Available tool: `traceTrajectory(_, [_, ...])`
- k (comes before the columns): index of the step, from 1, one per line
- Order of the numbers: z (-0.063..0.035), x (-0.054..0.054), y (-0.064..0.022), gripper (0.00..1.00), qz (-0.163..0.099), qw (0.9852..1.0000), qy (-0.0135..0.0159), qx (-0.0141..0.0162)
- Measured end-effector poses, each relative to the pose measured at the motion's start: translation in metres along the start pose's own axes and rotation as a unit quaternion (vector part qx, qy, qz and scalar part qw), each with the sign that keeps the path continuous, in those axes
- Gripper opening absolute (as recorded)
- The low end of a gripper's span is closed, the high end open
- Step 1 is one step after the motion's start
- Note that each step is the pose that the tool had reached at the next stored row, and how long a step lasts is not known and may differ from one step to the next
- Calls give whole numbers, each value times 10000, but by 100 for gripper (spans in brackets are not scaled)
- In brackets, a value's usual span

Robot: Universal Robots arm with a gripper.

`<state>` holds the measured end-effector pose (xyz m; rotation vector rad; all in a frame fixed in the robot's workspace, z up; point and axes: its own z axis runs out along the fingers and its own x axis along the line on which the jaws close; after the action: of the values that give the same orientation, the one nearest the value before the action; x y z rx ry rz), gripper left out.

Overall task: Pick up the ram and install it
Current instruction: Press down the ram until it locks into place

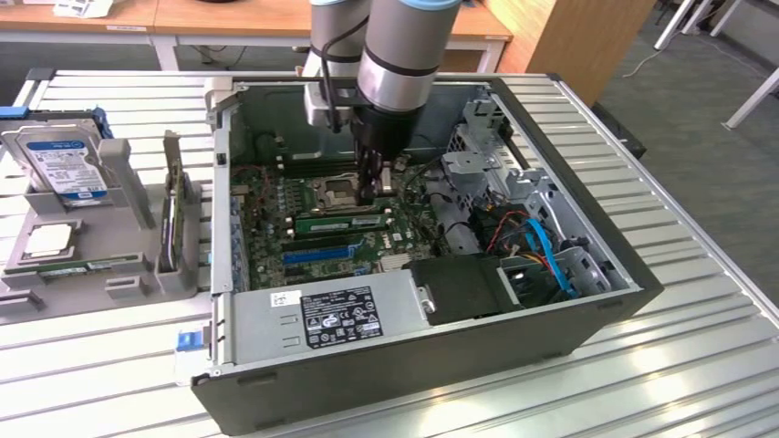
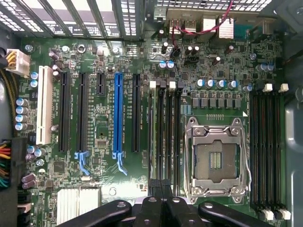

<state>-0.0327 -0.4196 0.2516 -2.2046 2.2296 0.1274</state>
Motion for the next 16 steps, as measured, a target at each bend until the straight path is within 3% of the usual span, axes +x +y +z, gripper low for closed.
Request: traceTrajectory(16, [6,1,118,10,0,10000,0,0])
